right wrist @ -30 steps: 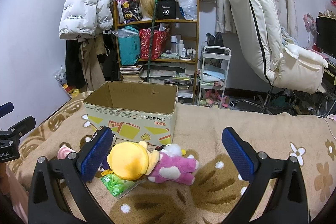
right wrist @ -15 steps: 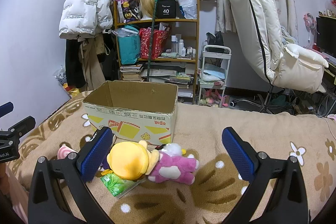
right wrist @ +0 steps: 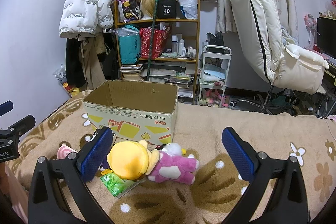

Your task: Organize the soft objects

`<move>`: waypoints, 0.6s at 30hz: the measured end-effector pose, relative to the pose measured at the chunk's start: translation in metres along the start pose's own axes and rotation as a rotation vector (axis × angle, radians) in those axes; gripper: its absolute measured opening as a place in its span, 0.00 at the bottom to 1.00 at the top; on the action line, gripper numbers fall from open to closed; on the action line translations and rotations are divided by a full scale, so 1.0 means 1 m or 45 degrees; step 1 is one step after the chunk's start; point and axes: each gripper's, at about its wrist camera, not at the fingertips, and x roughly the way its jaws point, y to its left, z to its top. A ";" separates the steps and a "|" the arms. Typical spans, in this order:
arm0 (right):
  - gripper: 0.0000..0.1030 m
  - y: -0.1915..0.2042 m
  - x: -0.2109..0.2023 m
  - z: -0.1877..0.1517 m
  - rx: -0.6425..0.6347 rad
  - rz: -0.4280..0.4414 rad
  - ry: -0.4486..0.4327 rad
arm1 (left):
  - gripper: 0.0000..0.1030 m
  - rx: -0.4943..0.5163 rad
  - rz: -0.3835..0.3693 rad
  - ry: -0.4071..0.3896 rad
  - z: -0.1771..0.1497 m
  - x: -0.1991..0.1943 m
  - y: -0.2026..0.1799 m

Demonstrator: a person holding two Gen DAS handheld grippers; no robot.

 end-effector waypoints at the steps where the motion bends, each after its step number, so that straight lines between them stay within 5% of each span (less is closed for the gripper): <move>1: 1.00 0.000 0.000 0.000 0.001 0.000 0.000 | 1.00 0.001 0.000 0.000 0.000 0.000 0.000; 18: 1.00 0.000 0.002 0.000 -0.001 -0.002 0.005 | 1.00 -0.001 0.005 0.000 -0.001 0.000 0.001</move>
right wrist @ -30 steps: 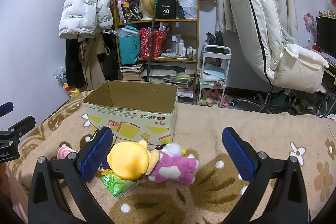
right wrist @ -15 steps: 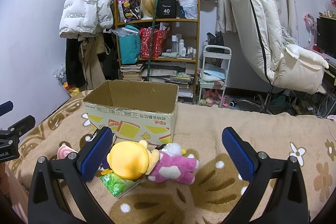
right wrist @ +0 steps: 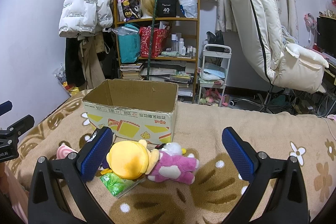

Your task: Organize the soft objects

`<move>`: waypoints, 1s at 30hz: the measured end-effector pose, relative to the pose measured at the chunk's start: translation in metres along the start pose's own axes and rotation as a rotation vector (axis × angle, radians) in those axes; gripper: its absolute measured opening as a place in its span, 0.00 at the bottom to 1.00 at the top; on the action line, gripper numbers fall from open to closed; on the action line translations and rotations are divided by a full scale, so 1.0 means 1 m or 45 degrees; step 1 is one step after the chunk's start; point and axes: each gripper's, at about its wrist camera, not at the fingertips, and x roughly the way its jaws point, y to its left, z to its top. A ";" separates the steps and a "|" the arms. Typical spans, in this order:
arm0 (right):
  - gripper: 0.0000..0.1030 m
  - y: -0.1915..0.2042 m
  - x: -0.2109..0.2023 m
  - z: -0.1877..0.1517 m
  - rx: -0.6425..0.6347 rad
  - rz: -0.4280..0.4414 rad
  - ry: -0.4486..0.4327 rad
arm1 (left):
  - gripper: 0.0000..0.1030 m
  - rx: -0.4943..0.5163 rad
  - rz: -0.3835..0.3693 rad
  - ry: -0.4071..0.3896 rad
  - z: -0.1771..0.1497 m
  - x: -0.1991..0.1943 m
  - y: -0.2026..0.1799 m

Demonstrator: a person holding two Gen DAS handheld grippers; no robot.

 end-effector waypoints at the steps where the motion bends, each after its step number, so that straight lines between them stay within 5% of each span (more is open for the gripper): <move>1: 1.00 0.000 0.000 0.000 0.001 0.000 0.000 | 1.00 0.000 -0.001 0.000 0.000 0.000 0.000; 19: 1.00 0.001 0.000 0.005 -0.001 0.005 0.007 | 1.00 -0.007 -0.007 0.034 -0.010 0.014 0.003; 30: 1.00 0.004 0.020 0.000 -0.023 0.054 0.058 | 1.00 -0.030 -0.076 0.235 -0.008 0.047 -0.001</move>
